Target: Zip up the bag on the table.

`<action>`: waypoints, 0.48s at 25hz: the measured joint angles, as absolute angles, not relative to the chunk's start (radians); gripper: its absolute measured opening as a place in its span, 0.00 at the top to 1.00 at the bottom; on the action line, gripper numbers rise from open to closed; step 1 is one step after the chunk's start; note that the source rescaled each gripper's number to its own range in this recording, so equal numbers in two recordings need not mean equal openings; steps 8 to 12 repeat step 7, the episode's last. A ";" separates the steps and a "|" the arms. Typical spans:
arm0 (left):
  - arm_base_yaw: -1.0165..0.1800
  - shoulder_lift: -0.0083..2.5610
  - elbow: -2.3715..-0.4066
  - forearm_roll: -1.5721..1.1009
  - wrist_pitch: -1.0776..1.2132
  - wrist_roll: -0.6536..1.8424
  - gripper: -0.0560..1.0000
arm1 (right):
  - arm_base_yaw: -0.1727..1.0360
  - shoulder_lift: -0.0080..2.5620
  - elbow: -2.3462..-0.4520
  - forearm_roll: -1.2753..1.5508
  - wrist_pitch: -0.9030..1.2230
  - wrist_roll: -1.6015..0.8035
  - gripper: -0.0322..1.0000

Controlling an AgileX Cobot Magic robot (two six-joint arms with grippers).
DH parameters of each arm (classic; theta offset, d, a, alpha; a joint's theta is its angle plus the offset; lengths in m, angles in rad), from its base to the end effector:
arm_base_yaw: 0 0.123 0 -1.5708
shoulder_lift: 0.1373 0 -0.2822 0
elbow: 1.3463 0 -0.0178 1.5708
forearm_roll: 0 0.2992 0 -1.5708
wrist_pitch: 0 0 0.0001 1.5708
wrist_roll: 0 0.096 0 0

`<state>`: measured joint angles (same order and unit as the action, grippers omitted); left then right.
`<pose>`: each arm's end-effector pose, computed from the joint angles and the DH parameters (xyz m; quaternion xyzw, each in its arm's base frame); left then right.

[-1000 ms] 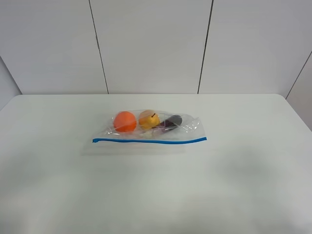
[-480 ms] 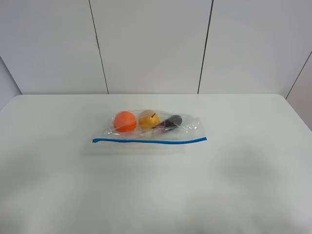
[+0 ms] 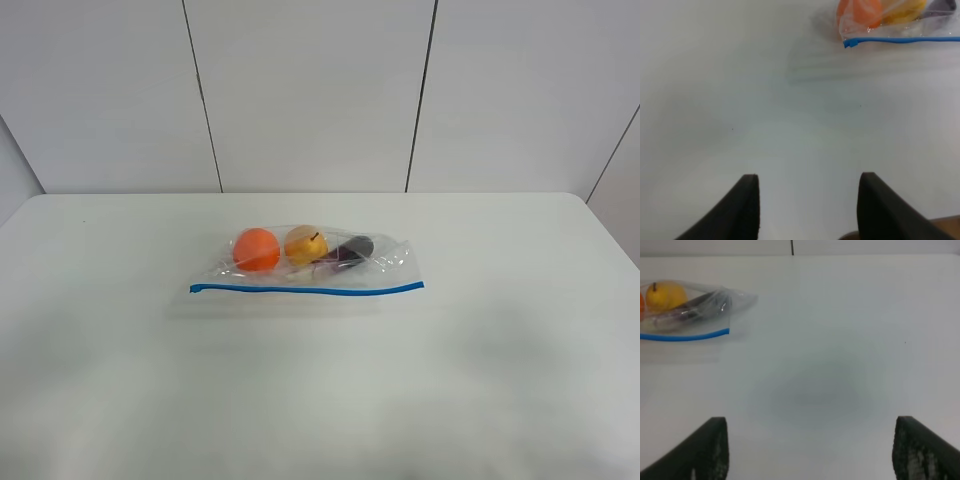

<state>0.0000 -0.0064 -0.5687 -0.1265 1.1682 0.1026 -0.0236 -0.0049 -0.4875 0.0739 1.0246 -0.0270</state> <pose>0.0287 -0.0111 0.3118 0.0523 0.8583 -0.0366 0.5092 0.0475 0.0049 0.2978 -0.0021 0.8451 0.0234 0.5340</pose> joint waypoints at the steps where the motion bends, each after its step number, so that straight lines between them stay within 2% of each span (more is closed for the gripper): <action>1: 0.000 -0.006 -0.569 -0.127 1.168 0.103 0.39 | -0.024 -0.005 -0.487 0.074 1.025 -0.027 0.19; 12: 0.000 -0.006 -0.569 -0.127 1.168 0.103 0.39 | -0.024 -0.005 -0.487 0.074 1.025 -0.027 0.19</action>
